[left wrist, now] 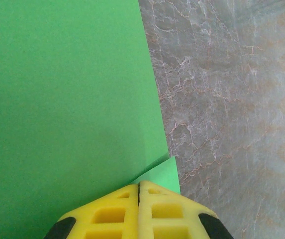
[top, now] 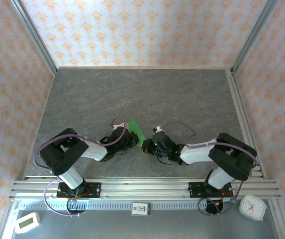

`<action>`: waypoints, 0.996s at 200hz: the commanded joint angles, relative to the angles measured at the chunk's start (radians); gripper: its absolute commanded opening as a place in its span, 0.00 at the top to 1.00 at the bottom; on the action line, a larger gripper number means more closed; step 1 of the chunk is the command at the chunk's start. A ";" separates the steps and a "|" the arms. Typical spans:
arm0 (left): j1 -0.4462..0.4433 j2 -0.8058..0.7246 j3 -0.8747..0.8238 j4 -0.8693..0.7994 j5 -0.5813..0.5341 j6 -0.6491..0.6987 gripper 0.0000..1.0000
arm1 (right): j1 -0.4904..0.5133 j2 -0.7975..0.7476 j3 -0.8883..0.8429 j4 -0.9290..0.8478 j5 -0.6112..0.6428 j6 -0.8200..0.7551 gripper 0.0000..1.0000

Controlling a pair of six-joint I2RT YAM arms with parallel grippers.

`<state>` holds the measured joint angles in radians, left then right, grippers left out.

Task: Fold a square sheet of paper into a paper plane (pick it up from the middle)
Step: Third fold the triangle at the center of the table.

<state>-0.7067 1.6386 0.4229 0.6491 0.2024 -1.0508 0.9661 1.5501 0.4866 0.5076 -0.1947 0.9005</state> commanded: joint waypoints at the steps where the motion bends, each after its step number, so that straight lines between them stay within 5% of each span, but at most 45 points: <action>1: 0.001 0.047 -0.039 -0.121 0.002 -0.009 1.00 | 0.006 0.034 0.033 0.053 0.070 0.033 1.00; 80: 0.001 0.051 -0.039 -0.133 -0.006 -0.017 1.00 | 0.008 0.162 0.035 0.061 0.083 0.148 1.00; 199: 0.005 0.052 -0.027 -0.187 -0.027 -0.046 1.00 | 0.014 0.157 0.107 -0.435 0.186 0.256 1.00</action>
<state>-0.7059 1.6390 0.4240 0.6445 0.2008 -1.0809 0.9813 1.6581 0.5930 0.3607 -0.0853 1.1397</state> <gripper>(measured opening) 0.062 0.044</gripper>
